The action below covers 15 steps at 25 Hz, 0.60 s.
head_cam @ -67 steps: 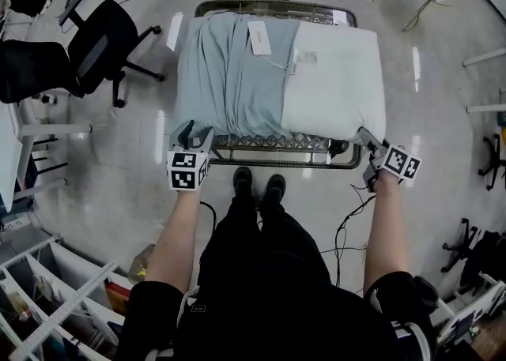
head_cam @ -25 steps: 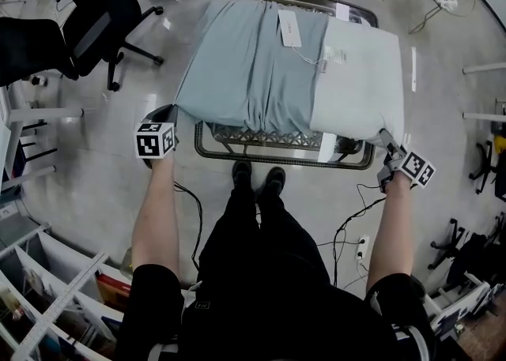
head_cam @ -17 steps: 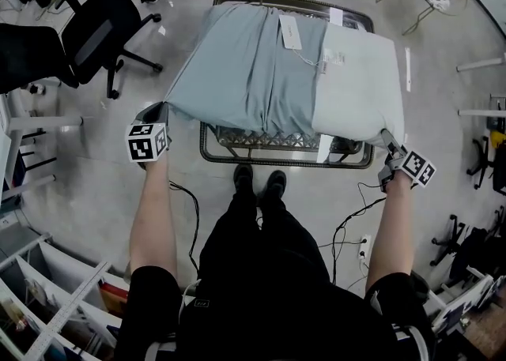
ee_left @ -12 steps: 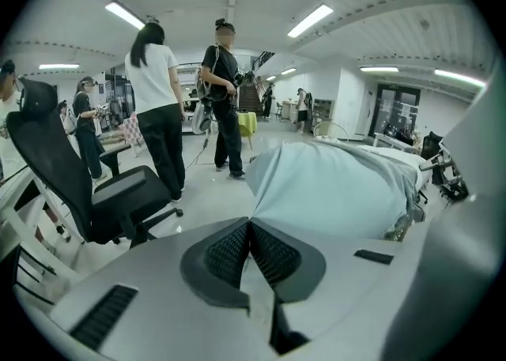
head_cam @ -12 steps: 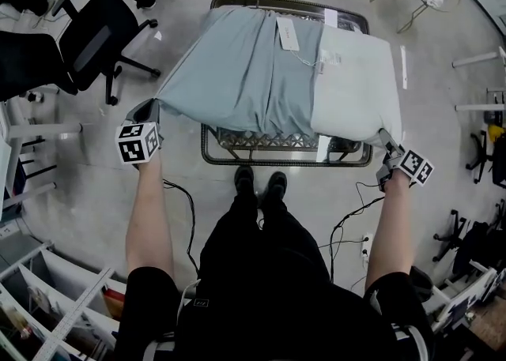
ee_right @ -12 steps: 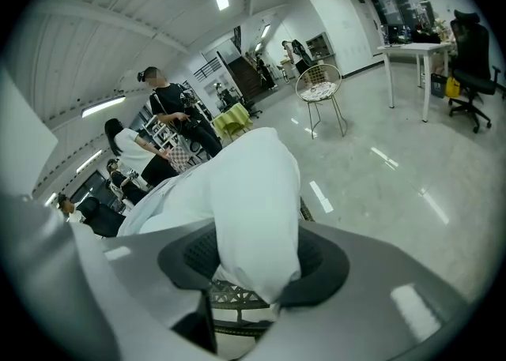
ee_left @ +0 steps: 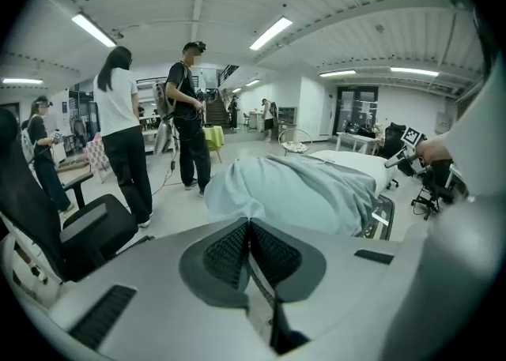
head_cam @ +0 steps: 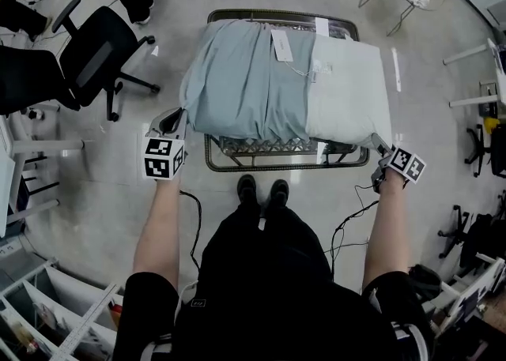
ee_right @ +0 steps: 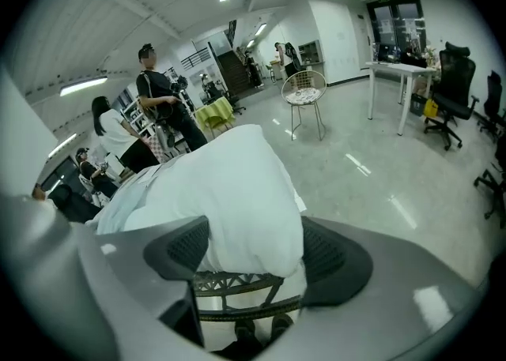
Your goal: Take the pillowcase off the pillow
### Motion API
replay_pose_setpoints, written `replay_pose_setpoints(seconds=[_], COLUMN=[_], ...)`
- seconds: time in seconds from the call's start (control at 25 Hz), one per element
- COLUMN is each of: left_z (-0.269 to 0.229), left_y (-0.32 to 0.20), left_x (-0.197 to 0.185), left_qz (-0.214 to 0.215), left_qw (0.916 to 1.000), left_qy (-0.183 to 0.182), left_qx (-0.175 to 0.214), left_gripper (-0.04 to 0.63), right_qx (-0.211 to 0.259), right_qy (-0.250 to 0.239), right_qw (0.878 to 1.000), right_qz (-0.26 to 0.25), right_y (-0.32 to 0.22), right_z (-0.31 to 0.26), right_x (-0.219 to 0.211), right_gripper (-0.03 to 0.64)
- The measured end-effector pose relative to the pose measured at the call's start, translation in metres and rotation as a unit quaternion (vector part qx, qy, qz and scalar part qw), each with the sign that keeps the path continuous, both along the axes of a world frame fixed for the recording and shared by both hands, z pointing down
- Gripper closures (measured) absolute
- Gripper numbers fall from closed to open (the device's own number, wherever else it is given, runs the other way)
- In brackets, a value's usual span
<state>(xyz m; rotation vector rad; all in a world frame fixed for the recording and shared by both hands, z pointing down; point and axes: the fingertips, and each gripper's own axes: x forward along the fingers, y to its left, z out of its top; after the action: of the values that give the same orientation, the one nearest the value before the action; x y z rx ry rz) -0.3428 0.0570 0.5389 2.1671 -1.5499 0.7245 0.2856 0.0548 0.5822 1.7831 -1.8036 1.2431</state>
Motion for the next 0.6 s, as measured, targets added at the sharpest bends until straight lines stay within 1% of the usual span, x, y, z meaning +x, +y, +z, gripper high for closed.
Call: replay_pose_setpoints(seconds=[0.08,0.12,0.2,0.24,0.32,0.48,0.6], left_z=[-0.011,-0.02,-0.043,-0.053,-0.065,-0.075,-0.077], left_y=[-0.001,-0.003,-0.01,-0.015,-0.027,-0.054,-0.081], left_x=[0.012,0.018,0.031,0.038,0.052,0.072,0.082], left_qz=[0.017,0.026,0.047,0.057,0.074,0.098,0.107], left_qw=[0.9997,0.9992,0.997,0.9958,0.994,0.992,0.9915], left_qy=[0.005,0.009,0.016,0.019,0.024,0.028,0.027], left_qx=[0.015,0.028,0.06,0.07,0.077,0.074,0.068], left_gripper=[0.583,0.584,0.586,0.586,0.584,0.584,0.583], right_qx=[0.019,0.034,0.062,0.072,0.087,0.109,0.12], right_qy=[0.008,0.007,0.002,0.001,0.0,-0.024,-0.034], right_qw=[0.999,0.999,0.997,0.997,0.996,0.993,0.99], right_qz=[0.025,0.035,0.035,0.027,0.006,-0.034,-0.067], right_y=[0.001,0.0,-0.006,-0.01,-0.02,-0.052,-0.084], right_z=[-0.015,-0.025,-0.046,-0.055,-0.067,-0.079,-0.083], right_x=[0.006,0.008,0.004,-0.002,-0.017,-0.057,-0.083], right_gripper=[0.249,0.25,0.25,0.25,0.25,0.249,0.249])
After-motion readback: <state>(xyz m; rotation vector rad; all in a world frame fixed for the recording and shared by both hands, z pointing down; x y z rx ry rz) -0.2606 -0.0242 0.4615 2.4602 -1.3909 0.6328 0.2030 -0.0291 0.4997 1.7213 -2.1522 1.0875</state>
